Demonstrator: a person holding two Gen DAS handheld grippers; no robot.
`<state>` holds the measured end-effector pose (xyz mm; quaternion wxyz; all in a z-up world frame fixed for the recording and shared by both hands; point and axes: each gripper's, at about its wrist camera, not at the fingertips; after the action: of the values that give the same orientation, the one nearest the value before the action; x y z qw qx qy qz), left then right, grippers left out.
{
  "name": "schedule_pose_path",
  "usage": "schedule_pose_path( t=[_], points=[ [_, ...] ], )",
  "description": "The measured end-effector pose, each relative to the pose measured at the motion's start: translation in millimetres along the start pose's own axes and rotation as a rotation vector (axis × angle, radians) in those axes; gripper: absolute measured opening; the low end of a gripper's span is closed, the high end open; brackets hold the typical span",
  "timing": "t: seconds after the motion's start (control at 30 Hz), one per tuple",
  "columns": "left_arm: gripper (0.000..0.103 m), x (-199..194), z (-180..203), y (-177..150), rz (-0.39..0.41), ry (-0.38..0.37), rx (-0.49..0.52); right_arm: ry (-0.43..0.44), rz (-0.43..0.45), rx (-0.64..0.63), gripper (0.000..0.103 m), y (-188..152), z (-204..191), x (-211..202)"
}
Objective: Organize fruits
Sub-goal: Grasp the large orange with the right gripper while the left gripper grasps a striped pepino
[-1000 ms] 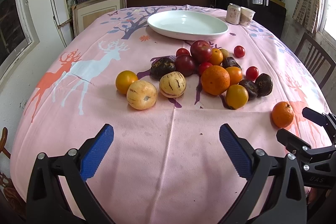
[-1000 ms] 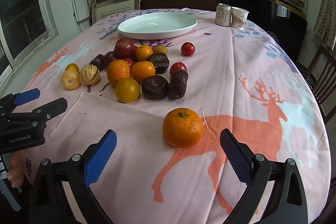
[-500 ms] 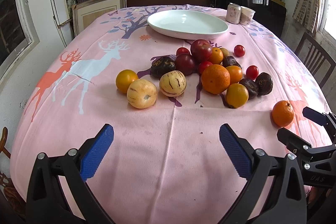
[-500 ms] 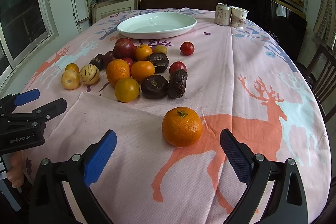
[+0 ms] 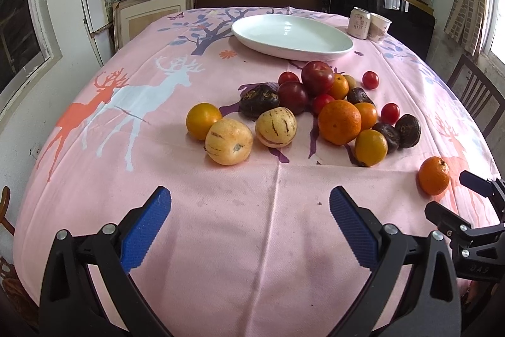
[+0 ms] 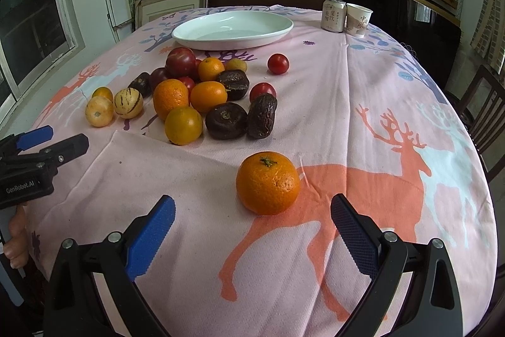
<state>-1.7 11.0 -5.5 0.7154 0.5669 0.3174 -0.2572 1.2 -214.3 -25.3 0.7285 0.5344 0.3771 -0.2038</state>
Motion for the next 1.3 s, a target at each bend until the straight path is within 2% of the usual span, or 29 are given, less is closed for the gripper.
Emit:
schedule_pose_path(
  t=[0.23, 0.43, 0.47, 0.5, 0.87, 0.9, 0.97, 1.03, 1.13, 1.2, 1.23, 1.3],
  points=[
    [0.098, 16.3, -15.9, 12.7, -0.031, 0.015, -0.042, 0.070, -0.004, 0.030, 0.099, 2.1, 15.4, 9.6],
    [0.098, 34.0, -24.8, 20.4, -0.076, 0.028, -0.057, 0.071, -0.041, 0.004, 0.079, 13.7, 21.7, 24.1],
    [0.098, 36.4, -25.3, 21.6, -0.084, 0.029, -0.058, 0.069, -0.046, -0.008, 0.067, 15.4, 20.4, 26.6],
    [0.098, 38.3, -26.1, 22.9, -0.090, 0.031, -0.060, 0.072, -0.053, -0.023, 0.043, 16.9, 18.6, 29.3],
    [0.097, 54.5, -25.1, 43.6, -0.138, 0.021, -0.081, 0.164, -0.014, -0.018, 0.044, 9.4, 31.1, 26.8],
    [0.095, 56.2, -24.5, 45.3, -0.138, 0.021, -0.087, 0.167, -0.013, -0.018, 0.044, 9.3, 31.8, 26.9],
    [0.068, 63.5, -22.8, 46.9, -0.162, 0.027, -0.084, 0.174, -0.011, -0.021, 0.045, 9.8, 32.5, 27.2],
    [0.064, 70.9, -21.3, 46.0, -0.189, 0.045, -0.084, 0.183, -0.009, -0.021, 0.045, 9.6, 33.3, 27.2],
    [0.064, 73.7, -15.6, 45.9, -0.170, 0.065, -0.058, 0.187, -0.006, -0.024, 0.045, 9.3, 32.9, 27.5],
    [0.059, 75.5, -14.3, 47.7, -0.160, 0.074, -0.058, 0.185, -0.006, -0.028, 0.045, 9.5, 32.2, 27.4],
    [0.042, 74.6, -12.9, 48.2, -0.153, 0.048, -0.054, 0.185, -0.006, -0.029, 0.045, 9.2, 32.0, 27.1],
    [0.038, 71.8, -8.2, 46.9, -0.149, 0.043, -0.033, 0.188, -0.005, -0.031, 0.045, 9.3, 32.4, 26.4]
  ],
)
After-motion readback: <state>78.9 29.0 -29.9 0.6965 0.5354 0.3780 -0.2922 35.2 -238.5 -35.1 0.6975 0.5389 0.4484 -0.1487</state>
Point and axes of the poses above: each gripper's, at about its wrist camera, not at the fingertips, and x roughly the way its jaws point, z to its right, y to its top, and after that the axes turned 14 degrees about -x, right-handed
